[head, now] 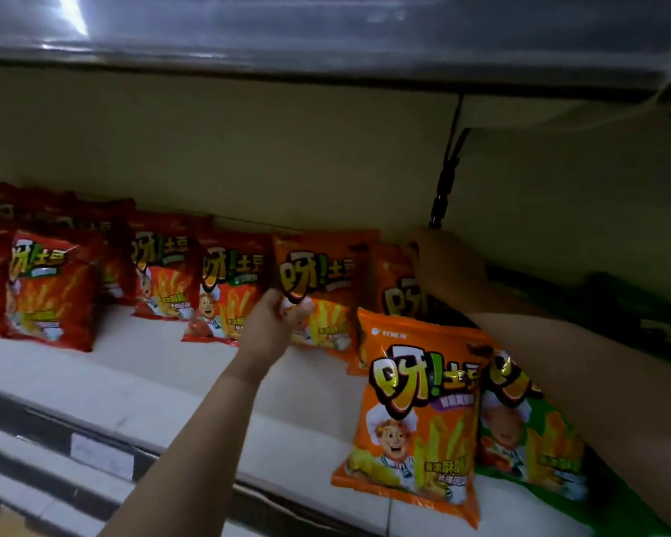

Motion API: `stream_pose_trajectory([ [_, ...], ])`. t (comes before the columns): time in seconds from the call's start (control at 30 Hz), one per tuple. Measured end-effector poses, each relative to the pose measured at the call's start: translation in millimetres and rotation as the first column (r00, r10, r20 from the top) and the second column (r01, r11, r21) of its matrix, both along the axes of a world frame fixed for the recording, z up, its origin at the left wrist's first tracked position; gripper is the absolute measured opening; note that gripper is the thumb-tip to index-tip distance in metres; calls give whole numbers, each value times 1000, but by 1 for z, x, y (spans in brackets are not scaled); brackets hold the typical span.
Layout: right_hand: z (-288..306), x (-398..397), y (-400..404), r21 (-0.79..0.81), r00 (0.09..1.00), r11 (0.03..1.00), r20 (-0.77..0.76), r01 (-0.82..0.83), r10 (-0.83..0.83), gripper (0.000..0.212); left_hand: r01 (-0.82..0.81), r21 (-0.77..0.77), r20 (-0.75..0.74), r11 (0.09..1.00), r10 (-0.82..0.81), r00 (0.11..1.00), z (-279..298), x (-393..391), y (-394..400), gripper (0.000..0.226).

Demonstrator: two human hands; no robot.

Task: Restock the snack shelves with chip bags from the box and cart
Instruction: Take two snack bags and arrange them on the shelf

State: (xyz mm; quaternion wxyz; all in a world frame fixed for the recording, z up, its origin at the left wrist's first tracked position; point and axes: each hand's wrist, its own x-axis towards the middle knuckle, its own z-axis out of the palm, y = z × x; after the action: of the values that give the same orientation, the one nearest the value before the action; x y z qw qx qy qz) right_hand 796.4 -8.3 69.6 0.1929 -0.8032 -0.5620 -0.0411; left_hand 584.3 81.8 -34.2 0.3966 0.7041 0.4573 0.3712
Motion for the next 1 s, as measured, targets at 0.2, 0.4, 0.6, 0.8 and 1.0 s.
stream_pose_trajectory([
  [0.2,-4,-12,9,-11,1000,1000,-1,9,-9,23,37,-21,-97,999,-39,994,-3,-22,20,20],
  [0.4,6,-16,-24,137,999,990,-34,-33,38,28,-193,175,-143,966,219,965,13,-21,-15,41],
  [0.6,5,-19,-146,301,991,954,-129,-6,47,17,307,-310,79,900,-297,951,19,18,-158,67],
  [0.8,13,29,-223,423,978,893,-194,151,-74,16,231,-199,131,952,-208,969,8,37,-134,53],
  [1.0,1,97,-290,596,852,633,-477,494,-217,27,215,-202,68,956,-205,976,19,38,-125,83],
])
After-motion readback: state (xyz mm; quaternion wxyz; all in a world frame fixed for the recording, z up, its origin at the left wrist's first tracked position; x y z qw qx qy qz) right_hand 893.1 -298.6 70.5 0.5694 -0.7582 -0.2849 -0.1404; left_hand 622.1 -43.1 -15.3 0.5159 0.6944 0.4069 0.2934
